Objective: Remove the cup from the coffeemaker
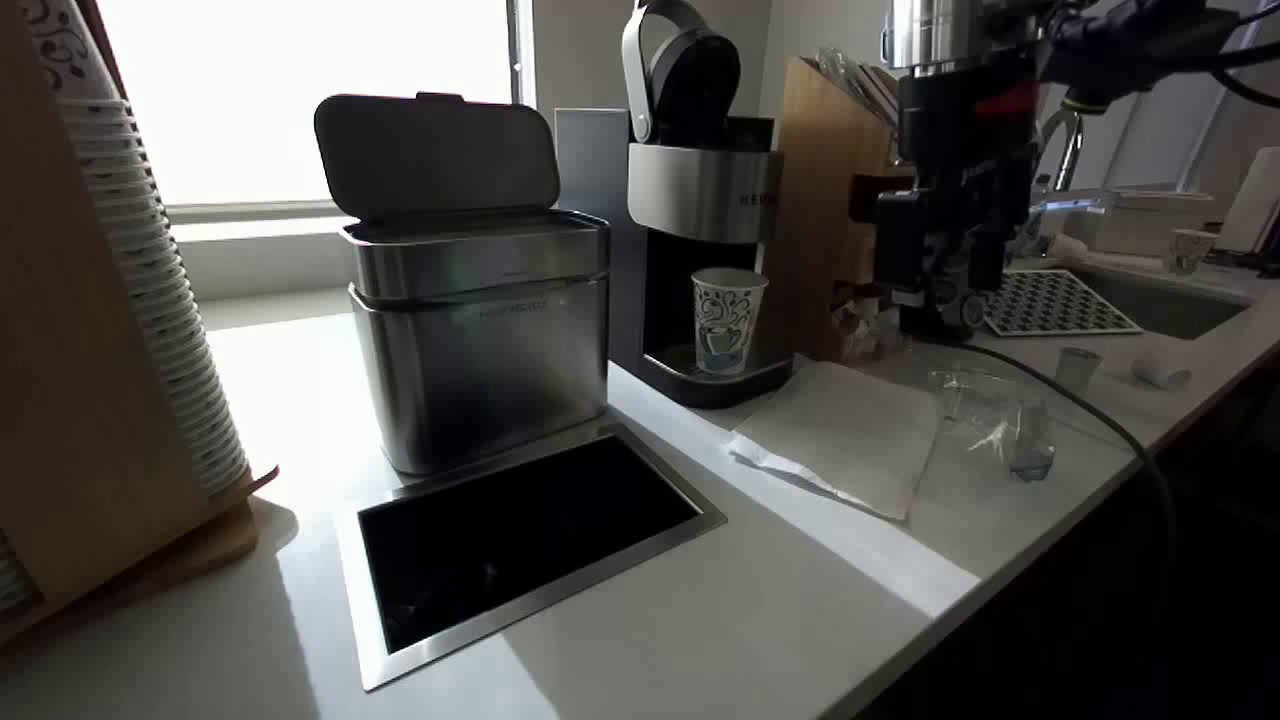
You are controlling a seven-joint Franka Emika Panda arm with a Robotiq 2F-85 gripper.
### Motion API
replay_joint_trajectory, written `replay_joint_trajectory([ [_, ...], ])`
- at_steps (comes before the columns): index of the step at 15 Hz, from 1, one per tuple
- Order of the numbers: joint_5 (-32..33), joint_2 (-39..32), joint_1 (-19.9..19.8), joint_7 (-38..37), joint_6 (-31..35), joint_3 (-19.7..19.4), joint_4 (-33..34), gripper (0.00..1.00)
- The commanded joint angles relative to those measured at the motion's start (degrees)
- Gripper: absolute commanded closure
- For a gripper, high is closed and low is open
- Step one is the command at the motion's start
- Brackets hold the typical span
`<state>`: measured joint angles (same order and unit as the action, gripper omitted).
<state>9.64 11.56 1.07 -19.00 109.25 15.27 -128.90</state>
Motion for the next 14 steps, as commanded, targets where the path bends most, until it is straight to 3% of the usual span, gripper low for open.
replay_joint_trajectory([
  [1,0.4,-0.1,2.0,-0.3,-0.2,-1.8,0.1,0.0],
  [6,0.4,-0.1,2.0,-0.3,-0.2,-1.8,0.1,0.0],
  [7,2.1,-1.3,1.3,-4.0,0.4,-1.8,0.3,0.0],
  [10,5.5,-3.8,0.0,-12.0,7.1,-3.4,-0.4,0.0],
  [14,7.6,-8.1,-0.5,-17.0,20.2,-6.4,-1.3,0.0],
])
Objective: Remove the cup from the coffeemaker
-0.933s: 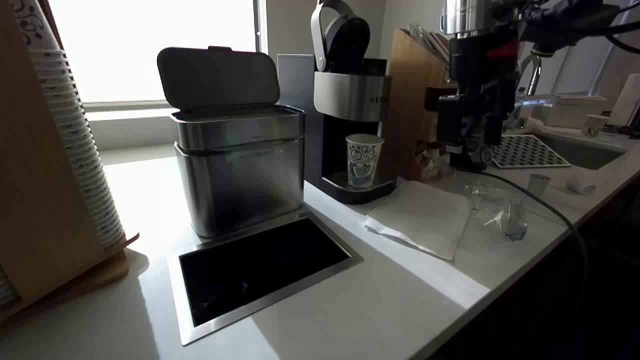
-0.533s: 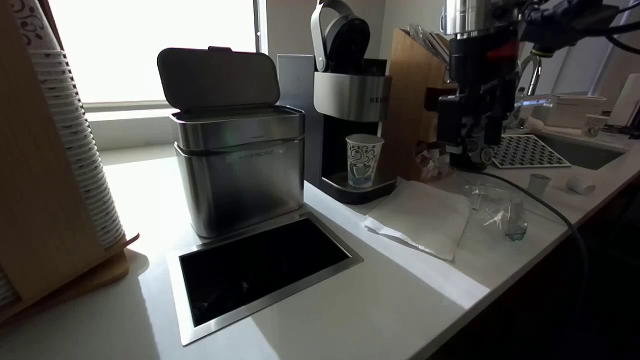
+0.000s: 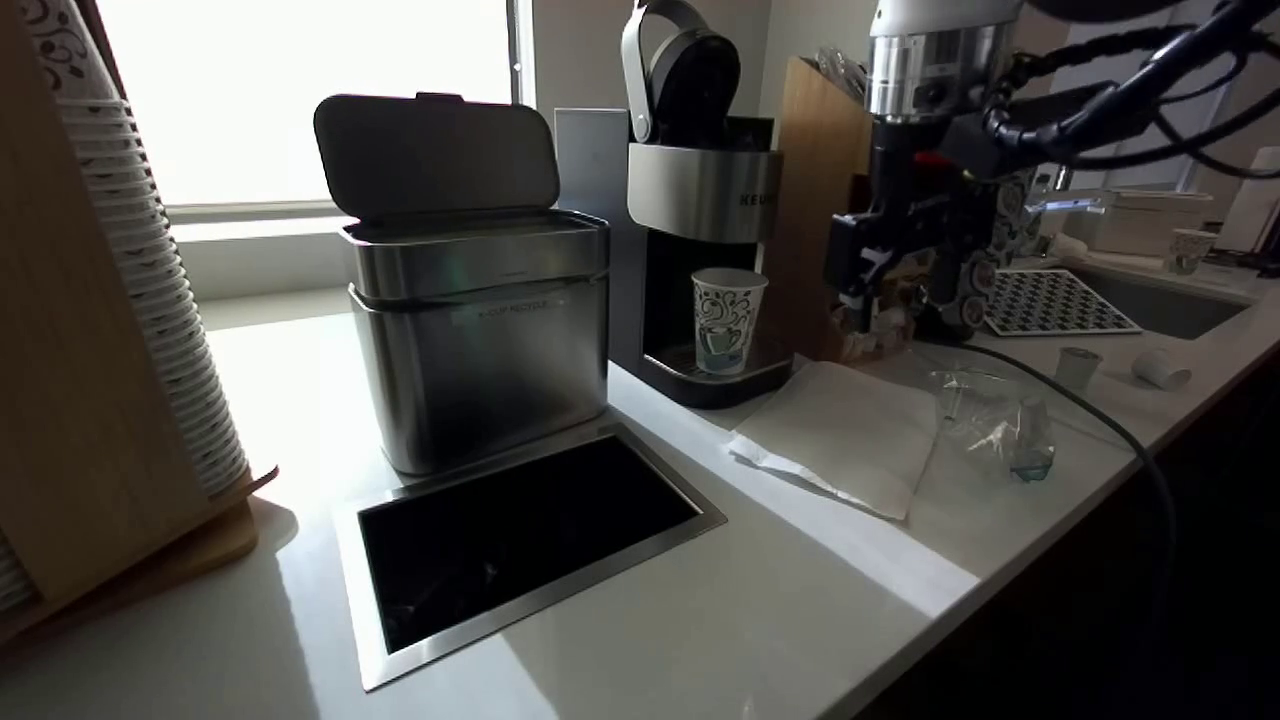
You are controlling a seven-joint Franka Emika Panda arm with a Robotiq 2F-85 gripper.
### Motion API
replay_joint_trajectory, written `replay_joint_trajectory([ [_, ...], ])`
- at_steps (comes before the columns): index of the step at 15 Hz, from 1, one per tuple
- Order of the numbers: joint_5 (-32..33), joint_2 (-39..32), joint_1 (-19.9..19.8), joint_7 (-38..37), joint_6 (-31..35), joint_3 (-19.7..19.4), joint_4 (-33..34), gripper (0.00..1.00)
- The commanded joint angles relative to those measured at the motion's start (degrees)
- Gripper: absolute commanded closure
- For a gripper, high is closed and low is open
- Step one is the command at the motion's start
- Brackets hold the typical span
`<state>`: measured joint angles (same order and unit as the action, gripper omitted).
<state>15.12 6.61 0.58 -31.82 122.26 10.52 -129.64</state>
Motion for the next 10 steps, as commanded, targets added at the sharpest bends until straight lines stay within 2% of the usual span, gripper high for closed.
replay_joint_trajectory([
  [1,2.0,-4.5,0.1,-4.5,9.4,-2.4,-0.4,0.0],
  [6,0.1,-8.5,0.6,-5.2,20.9,-5.8,-0.2,0.0],
  [7,0.1,-9.0,0.7,-5.5,22.0,-6.2,0.0,0.0],
  [8,0.3,-8.0,1.0,-3.8,19.5,-6.4,0.0,0.0],
  [10,0.2,-8.7,1.1,-3.9,20.9,-6.9,0.1,0.0],
])
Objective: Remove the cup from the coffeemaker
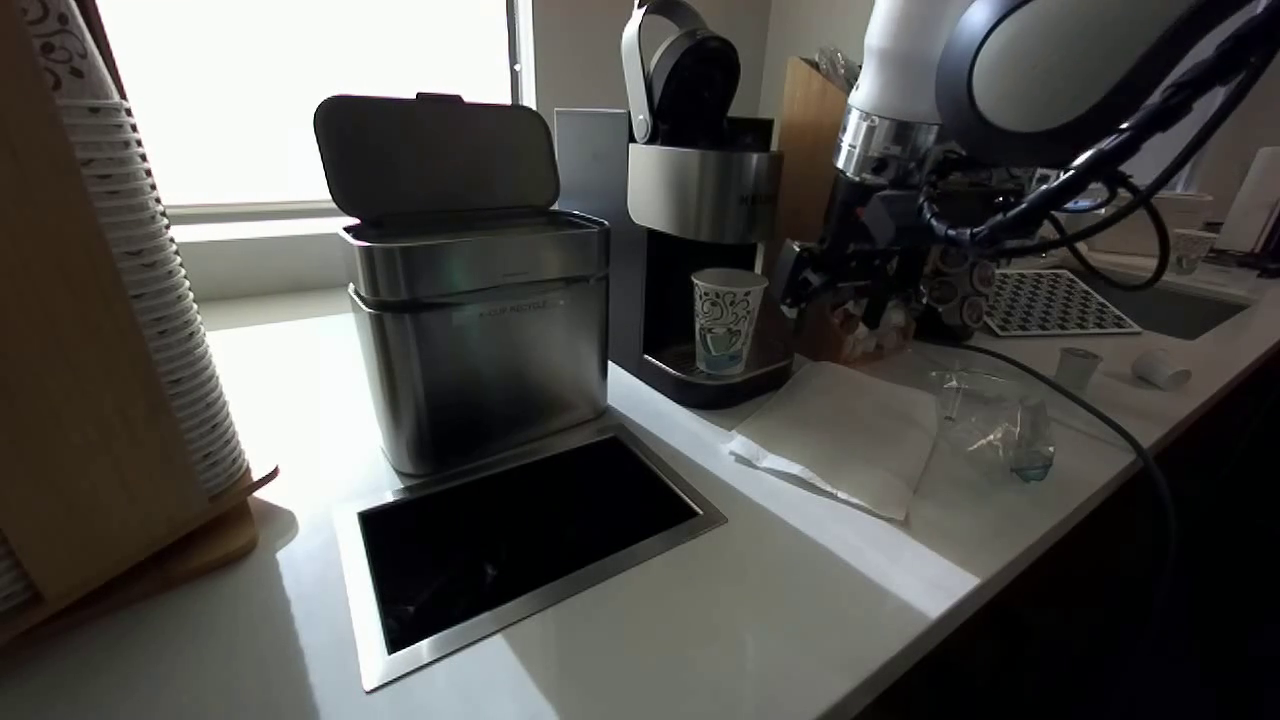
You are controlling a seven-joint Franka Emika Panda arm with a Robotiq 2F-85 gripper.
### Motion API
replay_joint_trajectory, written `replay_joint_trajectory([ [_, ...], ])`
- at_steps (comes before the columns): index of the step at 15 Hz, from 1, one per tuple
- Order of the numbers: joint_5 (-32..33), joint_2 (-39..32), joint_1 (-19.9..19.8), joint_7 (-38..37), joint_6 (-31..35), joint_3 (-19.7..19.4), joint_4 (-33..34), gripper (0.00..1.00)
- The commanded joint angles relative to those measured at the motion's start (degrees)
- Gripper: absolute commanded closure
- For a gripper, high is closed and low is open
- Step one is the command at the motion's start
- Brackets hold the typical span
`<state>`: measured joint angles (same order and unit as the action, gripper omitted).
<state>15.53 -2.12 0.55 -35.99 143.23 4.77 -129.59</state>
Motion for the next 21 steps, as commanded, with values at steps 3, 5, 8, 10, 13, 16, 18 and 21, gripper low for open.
replay_joint_trajectory([
  [3,-0.2,0.0,1.2,0.0,-0.1,-1.2,0.2,0.0],
  [5,1.3,-0.6,1.2,-3.4,0.9,-1.6,0.6,0.0],
  [8,0.3,-1.1,0.9,-6.8,4.2,-2.5,0.6,0.0],
  [10,-0.6,-1.0,1.0,-7.9,7.1,-2.9,0.1,0.0],
  [13,-2.7,-0.7,1.1,-7.2,9.6,-3.2,-0.5,0.0],
  [16,-6.0,-0.3,1.0,-5.7,9.2,-3.1,-0.6,0.0],
  [18,-6.6,-0.2,0.9,-6.7,11.3,-3.4,-0.9,0.0],
  [21,-6.3,-0.3,0.9,-7.7,14.7,-3.8,-1.6,0.0],
])
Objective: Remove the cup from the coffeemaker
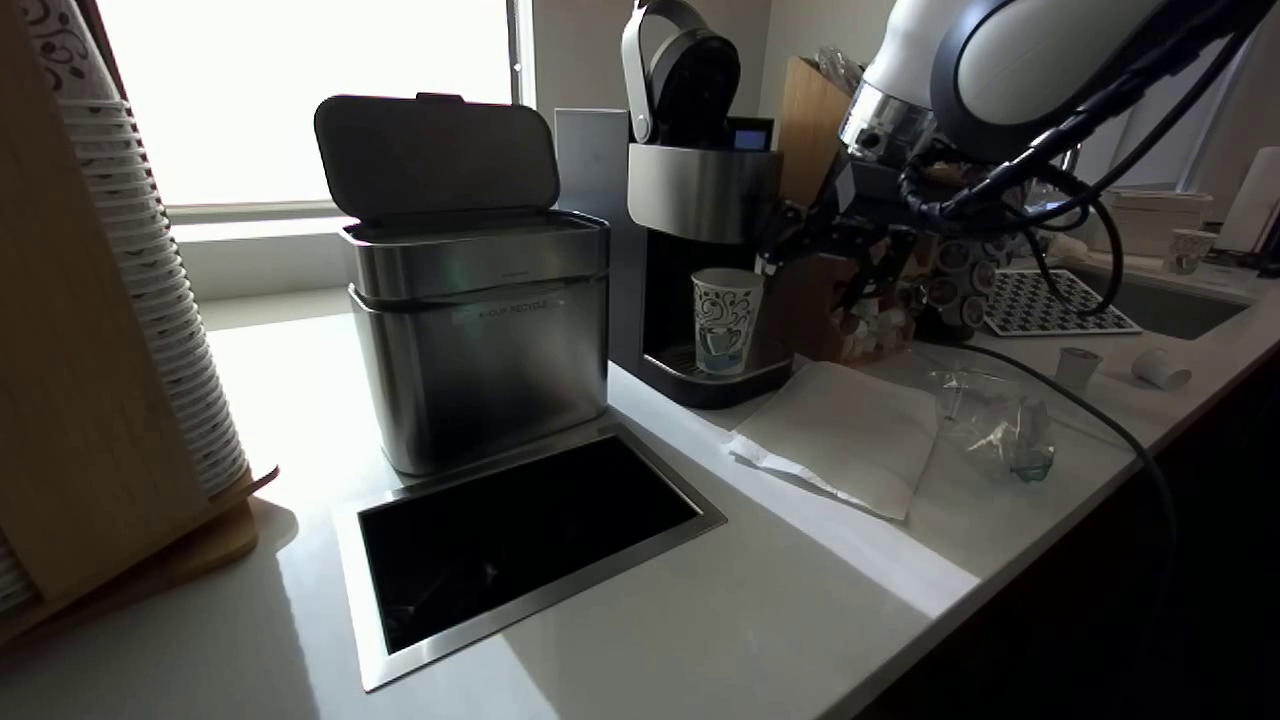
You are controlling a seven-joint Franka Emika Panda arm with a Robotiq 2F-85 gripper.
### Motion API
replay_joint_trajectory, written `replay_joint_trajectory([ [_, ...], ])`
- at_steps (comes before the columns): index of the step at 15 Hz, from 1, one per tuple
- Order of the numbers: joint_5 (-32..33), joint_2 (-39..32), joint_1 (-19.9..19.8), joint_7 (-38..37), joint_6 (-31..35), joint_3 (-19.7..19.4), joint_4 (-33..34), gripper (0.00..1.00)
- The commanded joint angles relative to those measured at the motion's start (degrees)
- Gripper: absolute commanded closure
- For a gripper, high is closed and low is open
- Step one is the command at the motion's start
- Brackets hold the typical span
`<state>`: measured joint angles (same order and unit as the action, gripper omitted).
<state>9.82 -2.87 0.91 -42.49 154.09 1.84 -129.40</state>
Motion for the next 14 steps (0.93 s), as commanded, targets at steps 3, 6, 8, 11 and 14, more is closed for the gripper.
replay_joint_trajectory([
  [3,-0.3,0.1,0.7,-1.3,8.9,-1.2,-3.1,0.0],
  [6,-0.2,-0.3,-0.1,-2.6,12.9,-0.7,-4.6,0.0],
  [8,-0.4,-0.3,-0.1,-3.3,16.1,-0.7,-5.7,0.0],
  [11,-1.7,-0.3,-0.2,-2.9,20.5,-0.4,-6.9,0.0],
  [14,-1.5,-0.7,-0.1,-3.3,22.3,-0.5,-7.3,0.0],
])
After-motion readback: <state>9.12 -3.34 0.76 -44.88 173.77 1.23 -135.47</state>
